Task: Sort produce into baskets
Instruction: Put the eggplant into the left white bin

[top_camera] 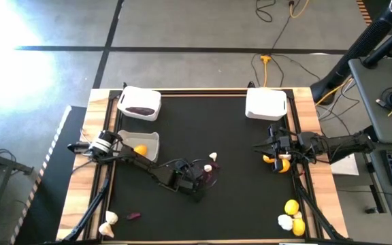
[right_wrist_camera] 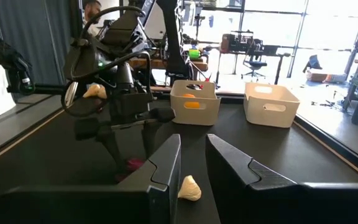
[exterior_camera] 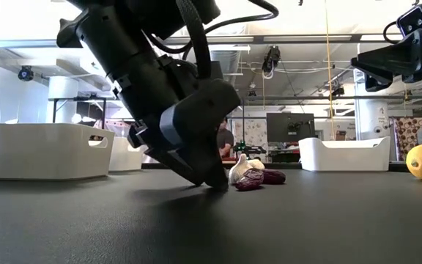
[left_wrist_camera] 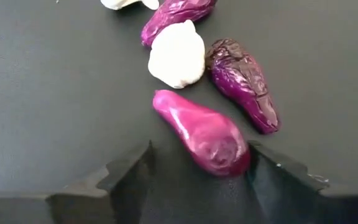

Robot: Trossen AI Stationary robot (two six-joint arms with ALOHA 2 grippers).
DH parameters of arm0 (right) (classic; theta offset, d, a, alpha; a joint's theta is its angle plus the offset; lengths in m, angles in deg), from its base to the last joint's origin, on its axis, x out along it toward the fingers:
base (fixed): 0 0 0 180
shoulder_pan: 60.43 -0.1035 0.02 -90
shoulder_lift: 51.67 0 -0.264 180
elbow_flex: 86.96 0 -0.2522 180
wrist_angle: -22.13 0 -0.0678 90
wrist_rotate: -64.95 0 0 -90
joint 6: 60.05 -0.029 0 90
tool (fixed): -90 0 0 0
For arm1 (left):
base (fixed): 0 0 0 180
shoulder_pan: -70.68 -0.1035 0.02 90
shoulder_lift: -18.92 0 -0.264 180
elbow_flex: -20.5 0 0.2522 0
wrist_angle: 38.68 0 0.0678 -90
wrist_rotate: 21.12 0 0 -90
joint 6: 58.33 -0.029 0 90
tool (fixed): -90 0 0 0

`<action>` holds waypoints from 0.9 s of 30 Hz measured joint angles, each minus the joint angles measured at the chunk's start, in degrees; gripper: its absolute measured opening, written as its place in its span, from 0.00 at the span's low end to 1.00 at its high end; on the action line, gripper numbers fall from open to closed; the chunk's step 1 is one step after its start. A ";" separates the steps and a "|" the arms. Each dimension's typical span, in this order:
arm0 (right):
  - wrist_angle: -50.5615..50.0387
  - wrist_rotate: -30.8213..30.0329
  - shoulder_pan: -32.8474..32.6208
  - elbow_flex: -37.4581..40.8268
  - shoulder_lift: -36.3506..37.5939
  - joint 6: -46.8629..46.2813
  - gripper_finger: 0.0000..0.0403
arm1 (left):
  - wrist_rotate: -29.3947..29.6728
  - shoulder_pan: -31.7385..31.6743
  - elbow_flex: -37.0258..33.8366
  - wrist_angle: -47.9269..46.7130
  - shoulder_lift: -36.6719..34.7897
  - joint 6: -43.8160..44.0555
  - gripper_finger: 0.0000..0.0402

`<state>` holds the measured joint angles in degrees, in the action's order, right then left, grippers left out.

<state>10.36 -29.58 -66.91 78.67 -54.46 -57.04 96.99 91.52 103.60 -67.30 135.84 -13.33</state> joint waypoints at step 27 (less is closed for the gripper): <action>-0.01 -0.01 0.00 0.01 0.00 0.00 0.17 | 8.26 -8.49 0.52 -10.42 -14.87 -10.77 0.12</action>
<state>10.35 -29.59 -66.91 78.68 -54.46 -57.04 105.25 83.02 104.12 -77.72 120.97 -24.09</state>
